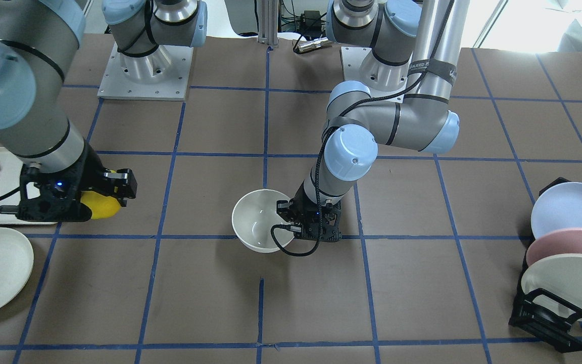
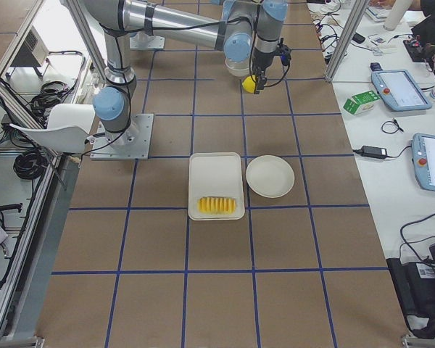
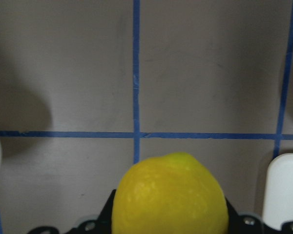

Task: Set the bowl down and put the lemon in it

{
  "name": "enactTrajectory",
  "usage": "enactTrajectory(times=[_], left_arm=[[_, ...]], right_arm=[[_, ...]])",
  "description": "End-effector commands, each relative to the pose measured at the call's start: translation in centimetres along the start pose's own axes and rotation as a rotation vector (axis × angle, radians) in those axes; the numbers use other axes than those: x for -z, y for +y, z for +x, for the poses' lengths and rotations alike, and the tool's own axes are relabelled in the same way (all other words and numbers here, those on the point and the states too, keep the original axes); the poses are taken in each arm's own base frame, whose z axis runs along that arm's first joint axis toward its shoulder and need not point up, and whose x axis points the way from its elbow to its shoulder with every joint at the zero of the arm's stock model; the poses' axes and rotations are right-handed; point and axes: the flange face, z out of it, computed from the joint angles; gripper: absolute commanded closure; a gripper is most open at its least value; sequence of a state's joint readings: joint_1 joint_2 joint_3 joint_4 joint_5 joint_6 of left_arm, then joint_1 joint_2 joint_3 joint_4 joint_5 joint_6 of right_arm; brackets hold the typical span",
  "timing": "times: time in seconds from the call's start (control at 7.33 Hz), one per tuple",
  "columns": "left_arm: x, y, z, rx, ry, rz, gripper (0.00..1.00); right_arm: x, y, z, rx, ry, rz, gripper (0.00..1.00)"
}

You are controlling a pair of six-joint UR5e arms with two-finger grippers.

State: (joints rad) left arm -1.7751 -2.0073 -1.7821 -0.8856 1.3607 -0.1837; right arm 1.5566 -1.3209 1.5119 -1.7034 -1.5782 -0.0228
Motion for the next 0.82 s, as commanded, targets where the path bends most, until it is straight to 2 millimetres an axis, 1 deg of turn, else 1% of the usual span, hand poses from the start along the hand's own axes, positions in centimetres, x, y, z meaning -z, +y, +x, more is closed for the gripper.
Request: enactTrajectory(times=[0.0, 0.14, 0.27, 0.41, 0.55, 0.68], left_arm=[[-1.0, -0.8, 0.3, -0.002, -0.013, 0.04, 0.02], [1.6, -1.0, -0.3, 0.005, -0.063, 0.088, 0.0], [3.4, -0.8, -0.4, 0.006, -0.091, 0.11, 0.0], [6.2, 0.1, -0.2, 0.004, -0.097, 0.099, 0.0], [9.4, 1.2, -0.6, -0.001, -0.153, 0.076, 0.0], [12.4, 2.3, -2.0, -0.021, -0.216, 0.054, 0.0]], right_arm=[[-1.7, -0.5, -5.6, -0.037, -0.036, 0.029, 0.62], [-3.2, -0.9, -7.2, -0.033, -0.034, 0.025, 0.62], [-4.3, -1.4, -8.5, -0.049, -0.036, 0.028, 0.62], [-5.4, -1.8, -10.3, -0.055, -0.04, 0.048, 0.61], [-6.5, -1.9, -13.1, -0.066, -0.047, 0.057, 0.61], [-8.0, -1.5, -16.3, -0.077, -0.059, 0.076, 0.61]])
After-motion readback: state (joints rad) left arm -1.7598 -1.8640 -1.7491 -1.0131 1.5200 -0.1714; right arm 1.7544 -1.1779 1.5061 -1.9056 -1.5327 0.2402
